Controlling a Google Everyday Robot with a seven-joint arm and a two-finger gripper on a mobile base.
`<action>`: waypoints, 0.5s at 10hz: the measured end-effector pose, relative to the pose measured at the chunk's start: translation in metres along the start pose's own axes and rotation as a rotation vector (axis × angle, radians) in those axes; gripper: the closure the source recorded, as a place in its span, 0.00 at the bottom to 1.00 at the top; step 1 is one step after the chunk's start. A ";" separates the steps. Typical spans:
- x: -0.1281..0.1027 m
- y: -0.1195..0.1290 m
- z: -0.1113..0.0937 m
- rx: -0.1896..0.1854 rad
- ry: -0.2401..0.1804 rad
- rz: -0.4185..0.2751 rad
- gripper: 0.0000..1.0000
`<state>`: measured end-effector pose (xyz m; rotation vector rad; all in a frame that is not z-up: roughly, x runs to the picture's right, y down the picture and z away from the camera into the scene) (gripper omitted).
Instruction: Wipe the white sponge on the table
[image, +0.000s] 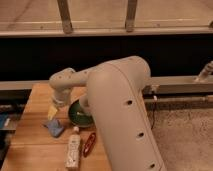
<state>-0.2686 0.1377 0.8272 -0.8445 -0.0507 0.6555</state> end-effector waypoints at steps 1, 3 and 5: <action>-0.002 0.003 0.005 0.003 0.007 -0.005 0.20; -0.006 0.003 0.014 0.012 0.024 -0.006 0.20; -0.009 0.007 0.024 0.009 0.049 -0.014 0.20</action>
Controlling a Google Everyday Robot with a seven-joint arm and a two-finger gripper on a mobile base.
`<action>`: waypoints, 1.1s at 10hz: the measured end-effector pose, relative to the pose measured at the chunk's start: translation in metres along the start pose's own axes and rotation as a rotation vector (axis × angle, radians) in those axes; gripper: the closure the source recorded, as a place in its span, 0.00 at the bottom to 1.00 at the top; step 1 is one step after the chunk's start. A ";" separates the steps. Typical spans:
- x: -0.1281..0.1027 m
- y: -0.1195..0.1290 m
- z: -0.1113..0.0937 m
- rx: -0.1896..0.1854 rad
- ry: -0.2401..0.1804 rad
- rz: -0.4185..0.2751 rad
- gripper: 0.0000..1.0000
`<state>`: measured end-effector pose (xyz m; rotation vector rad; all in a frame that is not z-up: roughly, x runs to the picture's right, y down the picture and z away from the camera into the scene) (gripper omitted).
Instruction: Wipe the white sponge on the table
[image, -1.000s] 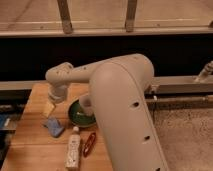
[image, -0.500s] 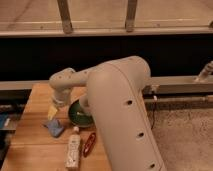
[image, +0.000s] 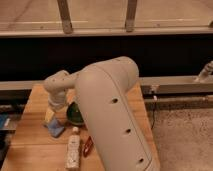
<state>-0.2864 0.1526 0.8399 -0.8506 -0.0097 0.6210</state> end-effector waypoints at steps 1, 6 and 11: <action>0.000 0.000 0.002 0.001 0.008 -0.002 0.20; -0.006 0.007 -0.044 0.095 -0.030 -0.023 0.20; -0.003 0.007 -0.082 0.132 -0.111 -0.022 0.20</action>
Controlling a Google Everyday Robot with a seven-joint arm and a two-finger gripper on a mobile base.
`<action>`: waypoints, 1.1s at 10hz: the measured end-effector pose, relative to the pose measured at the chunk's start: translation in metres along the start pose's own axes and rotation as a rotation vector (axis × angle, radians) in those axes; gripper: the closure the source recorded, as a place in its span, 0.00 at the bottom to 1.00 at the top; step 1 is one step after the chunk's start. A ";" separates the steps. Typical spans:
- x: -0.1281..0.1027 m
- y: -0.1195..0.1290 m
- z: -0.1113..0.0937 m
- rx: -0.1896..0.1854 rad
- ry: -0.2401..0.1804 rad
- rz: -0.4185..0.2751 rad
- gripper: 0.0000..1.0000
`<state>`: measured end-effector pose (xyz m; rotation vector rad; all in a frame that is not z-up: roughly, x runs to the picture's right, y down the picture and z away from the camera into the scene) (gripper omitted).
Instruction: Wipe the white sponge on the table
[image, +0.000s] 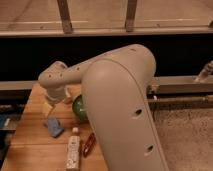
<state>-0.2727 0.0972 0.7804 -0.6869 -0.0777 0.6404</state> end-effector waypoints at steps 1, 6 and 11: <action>0.002 0.001 0.007 -0.011 -0.002 -0.003 0.20; 0.007 0.010 0.054 -0.085 0.030 -0.010 0.20; 0.009 0.014 0.071 -0.124 0.053 -0.012 0.20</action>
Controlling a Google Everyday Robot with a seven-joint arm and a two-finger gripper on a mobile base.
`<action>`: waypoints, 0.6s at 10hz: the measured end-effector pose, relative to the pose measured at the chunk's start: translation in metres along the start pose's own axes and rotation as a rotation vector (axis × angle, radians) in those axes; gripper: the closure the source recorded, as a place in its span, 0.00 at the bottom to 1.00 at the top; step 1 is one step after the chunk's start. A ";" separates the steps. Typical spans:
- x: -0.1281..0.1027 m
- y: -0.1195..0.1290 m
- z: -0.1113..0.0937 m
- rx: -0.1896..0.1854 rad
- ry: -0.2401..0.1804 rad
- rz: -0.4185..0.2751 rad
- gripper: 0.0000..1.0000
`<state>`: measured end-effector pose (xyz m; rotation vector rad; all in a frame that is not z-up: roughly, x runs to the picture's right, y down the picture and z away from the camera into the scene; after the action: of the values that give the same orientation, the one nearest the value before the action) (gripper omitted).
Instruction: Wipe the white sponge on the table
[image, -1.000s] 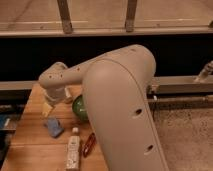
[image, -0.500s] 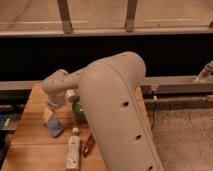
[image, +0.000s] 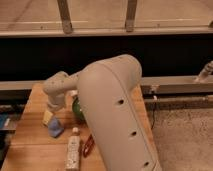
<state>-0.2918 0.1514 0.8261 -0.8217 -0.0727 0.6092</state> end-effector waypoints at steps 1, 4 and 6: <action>-0.001 0.000 0.003 -0.008 0.005 -0.001 0.20; -0.004 0.006 0.015 -0.033 0.030 -0.011 0.20; -0.002 0.013 0.022 -0.052 0.052 -0.016 0.20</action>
<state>-0.3065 0.1722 0.8324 -0.8864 -0.0478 0.5727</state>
